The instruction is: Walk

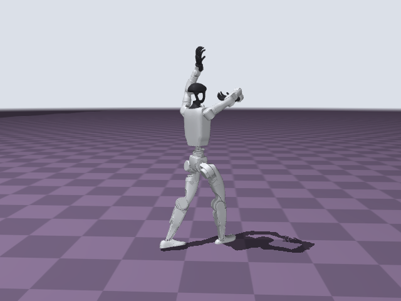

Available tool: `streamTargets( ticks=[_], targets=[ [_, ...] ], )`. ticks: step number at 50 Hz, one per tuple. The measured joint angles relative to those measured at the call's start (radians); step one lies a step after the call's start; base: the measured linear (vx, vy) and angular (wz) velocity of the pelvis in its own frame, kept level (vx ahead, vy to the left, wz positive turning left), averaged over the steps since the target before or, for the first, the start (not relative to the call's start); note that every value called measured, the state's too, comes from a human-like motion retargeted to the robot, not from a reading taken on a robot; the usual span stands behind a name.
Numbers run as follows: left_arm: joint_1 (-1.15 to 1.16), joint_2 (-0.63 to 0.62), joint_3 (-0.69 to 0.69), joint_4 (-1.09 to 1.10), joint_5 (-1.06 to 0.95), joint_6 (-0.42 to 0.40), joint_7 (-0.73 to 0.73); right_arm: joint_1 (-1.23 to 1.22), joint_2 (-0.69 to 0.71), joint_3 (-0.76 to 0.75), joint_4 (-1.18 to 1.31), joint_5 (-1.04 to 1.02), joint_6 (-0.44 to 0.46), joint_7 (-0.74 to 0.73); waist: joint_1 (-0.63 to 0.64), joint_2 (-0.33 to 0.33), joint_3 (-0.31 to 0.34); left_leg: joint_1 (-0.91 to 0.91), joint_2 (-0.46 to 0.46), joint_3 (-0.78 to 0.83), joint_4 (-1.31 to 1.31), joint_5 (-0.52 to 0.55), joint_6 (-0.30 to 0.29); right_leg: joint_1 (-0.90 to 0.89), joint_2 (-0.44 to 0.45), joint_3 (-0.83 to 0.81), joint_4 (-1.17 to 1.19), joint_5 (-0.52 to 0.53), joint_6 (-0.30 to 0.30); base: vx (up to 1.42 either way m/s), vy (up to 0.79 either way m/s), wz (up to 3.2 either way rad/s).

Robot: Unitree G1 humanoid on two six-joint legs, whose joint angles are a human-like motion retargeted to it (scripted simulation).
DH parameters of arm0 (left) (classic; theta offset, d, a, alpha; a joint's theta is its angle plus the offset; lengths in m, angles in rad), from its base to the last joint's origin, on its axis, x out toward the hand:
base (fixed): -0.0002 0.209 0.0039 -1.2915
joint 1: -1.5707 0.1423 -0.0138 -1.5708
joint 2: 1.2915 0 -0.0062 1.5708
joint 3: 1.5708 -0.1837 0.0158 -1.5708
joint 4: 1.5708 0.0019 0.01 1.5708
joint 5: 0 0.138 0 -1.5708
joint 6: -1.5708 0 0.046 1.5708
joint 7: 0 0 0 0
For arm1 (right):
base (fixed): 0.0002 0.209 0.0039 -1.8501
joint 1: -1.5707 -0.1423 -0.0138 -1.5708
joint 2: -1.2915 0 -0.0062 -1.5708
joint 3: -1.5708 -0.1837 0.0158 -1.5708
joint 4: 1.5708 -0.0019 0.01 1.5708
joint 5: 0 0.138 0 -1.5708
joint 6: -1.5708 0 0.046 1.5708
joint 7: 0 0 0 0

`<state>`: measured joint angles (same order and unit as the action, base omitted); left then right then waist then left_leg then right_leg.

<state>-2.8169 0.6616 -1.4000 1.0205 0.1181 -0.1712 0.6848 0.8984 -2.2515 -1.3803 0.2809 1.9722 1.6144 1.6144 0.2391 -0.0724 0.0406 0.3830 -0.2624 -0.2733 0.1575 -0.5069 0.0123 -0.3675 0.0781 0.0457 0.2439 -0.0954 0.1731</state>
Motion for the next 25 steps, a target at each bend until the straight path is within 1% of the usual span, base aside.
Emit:
streamTargets(
  ticks=[3,7,10,12,15,18,22,25],
  targets=[
    [-0.002,0.011,0.000,-0.013,0.027,-0.001,0.015,-0.017,0.000,0.019,-0.008,0.000,0.000,0.000,-0.020,0.023,-0.016,0.001,0.015,0.005,0.069,0.055,-0.055,0.031,0.019,-0.004,0.007,-0.061,-0.040,0.51,-0.04,0.09],
    [0.006,0.039,0.000,-0.023,0.058,0.002,0.026,-0.040,0.000,0.042,-0.020,0.000,0.000,0.000,-0.044,0.056,-0.021,-0.024,0.029,0.030,0.234,0.207,-0.171,0.086,0.044,0.002,0.032,-0.130,-0.088,0.53,-0.04,-0.02],
    [0.022,0.068,0.000,-0.026,0.076,0.005,0.020,-0.056,0.000,0.054,-0.026,0.000,0.000,0.000,-0.053,0.066,-0.003,-0.074,0.023,0.074,0.424,0.280,-0.243,0.145,0.049,0.023,0.051,-0.185,-0.115,0.51,-0.01,-0.23],
    [0.036,0.089,0.000,-0.026,0.082,0.008,0.008,-0.064,0.000,0.058,-0.024,0.000,0.000,0.000,-0.057,0.065,0.019,-0.132,0.027,0.123,0.577,0.286,-0.264,0.192,0.047,0.040,0.065,-0.223,-0.127,0.46,0.01,-0.31],
    [0.055,0.122,0.000,-0.024,0.079,0.014,-0.017,-0.068,0.000,0.058,-0.012,0.000,0.000,0.000,-0.060,0.060,0.052,-0.242,0.067,0.202,0.785,0.237,-0.246,0.258,0.043,0.061,0.082,-0.275,-0.135,0.41,0.02,-0.36],
    [0.070,0.151,0.000,-0.017,0.069,0.022,-0.042,-0.065,0.000,0.050,0.007,0.000,0.000,0.000,-0.057,0.060,0.071,-0.358,0.140,0.250,0.894,0.153,-0.186,0.310,0.050,0.082,0.089,-0.313,-0.137,0.36,0.02,-0.48],
    [0.083,0.180,0.000,-0.005,0.055,0.034,-0.068,-0.053,0.000,0.028,0.035,0.000,0.000,0.000,-0.037,0.070,0.077,-0.495,0.222,0.266,0.876,0.066,-0.118,0.365,0.073,0.119,0.084,-0.337,-0.134,0.33,0.01,-0.64],
    [0.088,0.192,0.000,0.004,0.050,0.042,-0.084,-0.043,0.000,0.007,0.050,0.000,0.000,0.000,-0.015,0.081,0.074,-0.580,0.253,0.258,0.776,0.037,-0.092,0.404,0.098,0.157,0.075,-0.343,-0.135,0.30,-0.01,-0.73]
  ],
)
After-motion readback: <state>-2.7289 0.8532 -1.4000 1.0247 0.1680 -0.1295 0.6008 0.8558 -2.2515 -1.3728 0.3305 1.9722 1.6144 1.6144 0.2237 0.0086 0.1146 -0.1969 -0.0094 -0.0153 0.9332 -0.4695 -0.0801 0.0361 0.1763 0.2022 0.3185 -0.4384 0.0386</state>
